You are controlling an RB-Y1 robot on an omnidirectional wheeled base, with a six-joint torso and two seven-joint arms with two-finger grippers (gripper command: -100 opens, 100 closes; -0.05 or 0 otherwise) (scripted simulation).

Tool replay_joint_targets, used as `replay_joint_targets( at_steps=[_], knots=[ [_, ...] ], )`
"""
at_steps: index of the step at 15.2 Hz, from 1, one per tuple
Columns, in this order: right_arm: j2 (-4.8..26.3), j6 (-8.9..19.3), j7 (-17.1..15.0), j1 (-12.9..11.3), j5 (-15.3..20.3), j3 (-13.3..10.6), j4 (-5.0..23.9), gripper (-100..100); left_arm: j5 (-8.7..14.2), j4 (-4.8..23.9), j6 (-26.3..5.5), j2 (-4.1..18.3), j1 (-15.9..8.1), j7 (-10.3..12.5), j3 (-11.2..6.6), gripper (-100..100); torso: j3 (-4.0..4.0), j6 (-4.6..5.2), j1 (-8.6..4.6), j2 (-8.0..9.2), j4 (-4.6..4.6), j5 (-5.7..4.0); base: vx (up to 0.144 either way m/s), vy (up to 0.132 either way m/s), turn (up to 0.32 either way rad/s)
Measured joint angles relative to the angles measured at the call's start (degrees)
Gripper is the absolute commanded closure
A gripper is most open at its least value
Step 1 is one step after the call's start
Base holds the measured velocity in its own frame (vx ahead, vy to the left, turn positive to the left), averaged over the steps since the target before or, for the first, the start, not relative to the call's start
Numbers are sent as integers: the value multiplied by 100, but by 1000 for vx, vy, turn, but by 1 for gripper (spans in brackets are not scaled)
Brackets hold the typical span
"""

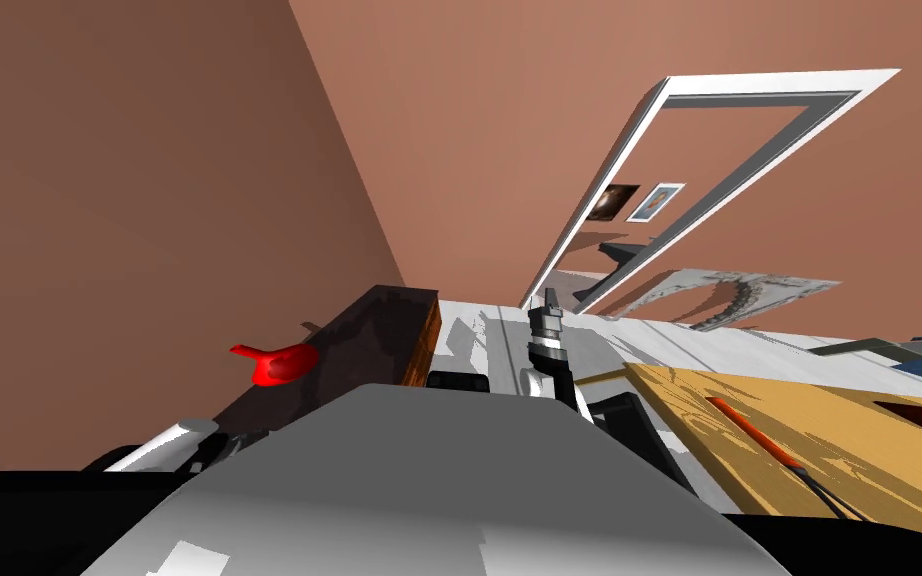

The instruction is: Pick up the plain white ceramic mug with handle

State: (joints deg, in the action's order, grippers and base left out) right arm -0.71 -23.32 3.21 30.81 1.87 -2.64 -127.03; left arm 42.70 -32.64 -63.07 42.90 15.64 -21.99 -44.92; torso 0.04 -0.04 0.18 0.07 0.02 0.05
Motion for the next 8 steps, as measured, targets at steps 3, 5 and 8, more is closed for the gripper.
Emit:
replay_joint_targets(
  at_steps=[3,5,8],
  knots=[
    [0,0,0,0,0,0,0,0,-35,6,125,-94,-22,36,45,100,-2,0,-7,-3,-1,-2,-5,18,-2],
    [-1,0,0,0,0,-1,0,0,-35,10,116,-97,-17,34,46,100,-3,5,-4,-7,0,0,-2,0,7],
    [-1,0,0,0,0,-1,0,0,-17,-84,51,-76,37,44,20,100,-6,1,-4,-11,-1,-3,7,-28,-7]
  ],
)
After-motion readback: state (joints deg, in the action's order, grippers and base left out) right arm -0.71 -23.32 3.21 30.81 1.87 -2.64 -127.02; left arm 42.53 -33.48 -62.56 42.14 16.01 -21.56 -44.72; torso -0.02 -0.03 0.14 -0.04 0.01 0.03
